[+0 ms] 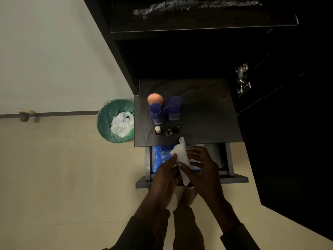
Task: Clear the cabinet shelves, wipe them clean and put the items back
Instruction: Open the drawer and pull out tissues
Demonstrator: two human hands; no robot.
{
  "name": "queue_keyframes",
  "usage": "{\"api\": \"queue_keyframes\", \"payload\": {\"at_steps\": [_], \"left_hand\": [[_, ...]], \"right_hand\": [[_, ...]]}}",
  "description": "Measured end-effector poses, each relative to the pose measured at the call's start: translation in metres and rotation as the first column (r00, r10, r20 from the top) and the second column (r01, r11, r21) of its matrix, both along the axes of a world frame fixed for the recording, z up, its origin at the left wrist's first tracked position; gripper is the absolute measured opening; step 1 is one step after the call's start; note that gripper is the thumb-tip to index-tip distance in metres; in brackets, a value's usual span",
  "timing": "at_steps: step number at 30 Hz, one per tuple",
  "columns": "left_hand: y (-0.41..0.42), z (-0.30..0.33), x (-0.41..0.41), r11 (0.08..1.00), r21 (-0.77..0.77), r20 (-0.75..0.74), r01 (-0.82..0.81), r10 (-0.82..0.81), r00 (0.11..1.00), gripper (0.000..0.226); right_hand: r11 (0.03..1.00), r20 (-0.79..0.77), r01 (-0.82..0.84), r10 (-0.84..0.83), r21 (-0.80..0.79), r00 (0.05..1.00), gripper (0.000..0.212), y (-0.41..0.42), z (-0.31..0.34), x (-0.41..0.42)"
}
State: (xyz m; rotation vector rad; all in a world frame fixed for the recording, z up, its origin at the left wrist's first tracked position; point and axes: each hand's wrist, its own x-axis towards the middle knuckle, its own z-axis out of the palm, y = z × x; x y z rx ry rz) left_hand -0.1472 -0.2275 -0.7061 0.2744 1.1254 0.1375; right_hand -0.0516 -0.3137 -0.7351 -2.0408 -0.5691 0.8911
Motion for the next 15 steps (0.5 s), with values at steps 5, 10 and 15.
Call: {"api": "queue_keyframes", "payload": {"at_steps": [5,10,15], "left_hand": [[-0.0025,-0.0006,0.0024,0.993,0.107,-0.048,0.043,-0.038,0.998,0.015],[-0.0076,-0.0003,0.0038,0.964,0.241,-0.114,0.109,-0.083,0.99,0.014],[-0.0057,0.0008,0.0011,0.942,0.305,-0.115,0.143,-0.112,0.987,0.014]], "right_hand": [[0.998,0.065,-0.038,0.034,0.059,0.997,0.05,0.0004,0.0013,0.0013],[0.999,0.026,0.0,-0.001,0.046,1.0,0.041,-0.0033,-0.0032,0.005],[0.993,-0.057,0.038,-0.032,0.11,0.998,0.029,-0.0074,-0.0022,0.0072]]}}
